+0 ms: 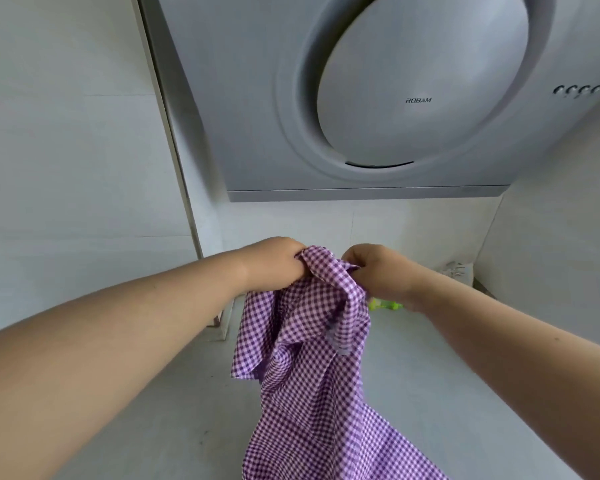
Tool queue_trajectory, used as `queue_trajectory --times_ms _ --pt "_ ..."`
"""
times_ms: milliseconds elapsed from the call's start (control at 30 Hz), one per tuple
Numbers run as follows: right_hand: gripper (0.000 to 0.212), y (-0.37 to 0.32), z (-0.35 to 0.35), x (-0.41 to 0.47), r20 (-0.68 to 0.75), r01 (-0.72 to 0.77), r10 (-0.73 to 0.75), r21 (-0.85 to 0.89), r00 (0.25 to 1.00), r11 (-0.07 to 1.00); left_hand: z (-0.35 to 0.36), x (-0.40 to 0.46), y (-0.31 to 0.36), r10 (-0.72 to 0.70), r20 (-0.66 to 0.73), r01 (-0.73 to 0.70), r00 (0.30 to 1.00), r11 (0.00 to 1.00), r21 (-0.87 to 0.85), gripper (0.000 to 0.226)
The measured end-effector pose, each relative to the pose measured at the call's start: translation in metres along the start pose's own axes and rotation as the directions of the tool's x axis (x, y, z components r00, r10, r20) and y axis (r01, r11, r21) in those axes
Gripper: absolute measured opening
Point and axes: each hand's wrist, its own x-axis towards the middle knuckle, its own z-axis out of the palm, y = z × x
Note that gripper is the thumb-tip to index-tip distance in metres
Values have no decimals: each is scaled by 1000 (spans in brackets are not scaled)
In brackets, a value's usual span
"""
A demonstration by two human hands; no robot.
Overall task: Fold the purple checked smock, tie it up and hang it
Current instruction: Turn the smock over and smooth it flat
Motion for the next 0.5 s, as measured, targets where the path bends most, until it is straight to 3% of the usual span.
queue_trajectory --times_ms 133,333,433,500 --pt "12 8 14 -1 71 -217 216 4 974 976 -6 -2 -8 -80 -71 78 994 997 -19 26" --pt "21 22 38 7 58 -341 342 -16 938 940 -9 -7 -24 -154 -101 143 983 984 -109 30" --pt "24 28 50 10 84 -447 440 94 894 889 -14 -12 -28 -180 -125 160 976 975 -155 32" --pt "24 30 59 9 128 -498 482 288 867 818 -17 -16 -32 -205 -146 175 968 965 -194 36"
